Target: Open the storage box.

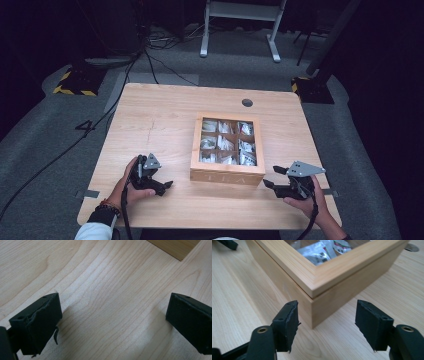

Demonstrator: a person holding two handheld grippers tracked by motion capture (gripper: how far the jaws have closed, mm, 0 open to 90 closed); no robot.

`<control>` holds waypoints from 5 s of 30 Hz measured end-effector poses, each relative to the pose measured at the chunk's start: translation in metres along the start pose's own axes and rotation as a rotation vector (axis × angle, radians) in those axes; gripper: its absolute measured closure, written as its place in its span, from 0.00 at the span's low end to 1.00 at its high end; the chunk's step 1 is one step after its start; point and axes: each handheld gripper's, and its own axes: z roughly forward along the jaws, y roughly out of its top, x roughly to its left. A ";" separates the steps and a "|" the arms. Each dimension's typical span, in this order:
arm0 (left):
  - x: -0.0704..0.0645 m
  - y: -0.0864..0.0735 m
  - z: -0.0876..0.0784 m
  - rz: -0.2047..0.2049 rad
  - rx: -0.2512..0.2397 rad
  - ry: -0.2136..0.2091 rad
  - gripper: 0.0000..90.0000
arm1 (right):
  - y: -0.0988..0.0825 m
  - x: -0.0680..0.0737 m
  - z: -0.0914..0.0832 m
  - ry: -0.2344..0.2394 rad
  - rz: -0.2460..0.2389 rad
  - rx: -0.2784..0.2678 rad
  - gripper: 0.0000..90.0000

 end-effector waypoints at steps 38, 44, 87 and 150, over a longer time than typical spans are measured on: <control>-0.001 0.000 0.000 -0.007 0.001 0.004 0.01 | 0.022 0.006 0.019 -0.012 -0.031 -0.006 0.39; -0.003 0.003 -0.002 0.003 -0.009 -0.004 0.12 | 0.026 0.006 0.017 -0.019 -0.043 -0.018 0.37; -0.062 0.113 -0.041 0.290 -0.378 0.042 0.28 | 0.054 0.005 -0.002 -0.078 -0.054 -0.166 0.37; -0.023 0.186 -0.044 0.380 -0.480 0.113 0.62 | 0.023 -0.041 -0.016 -0.104 0.015 -0.131 0.38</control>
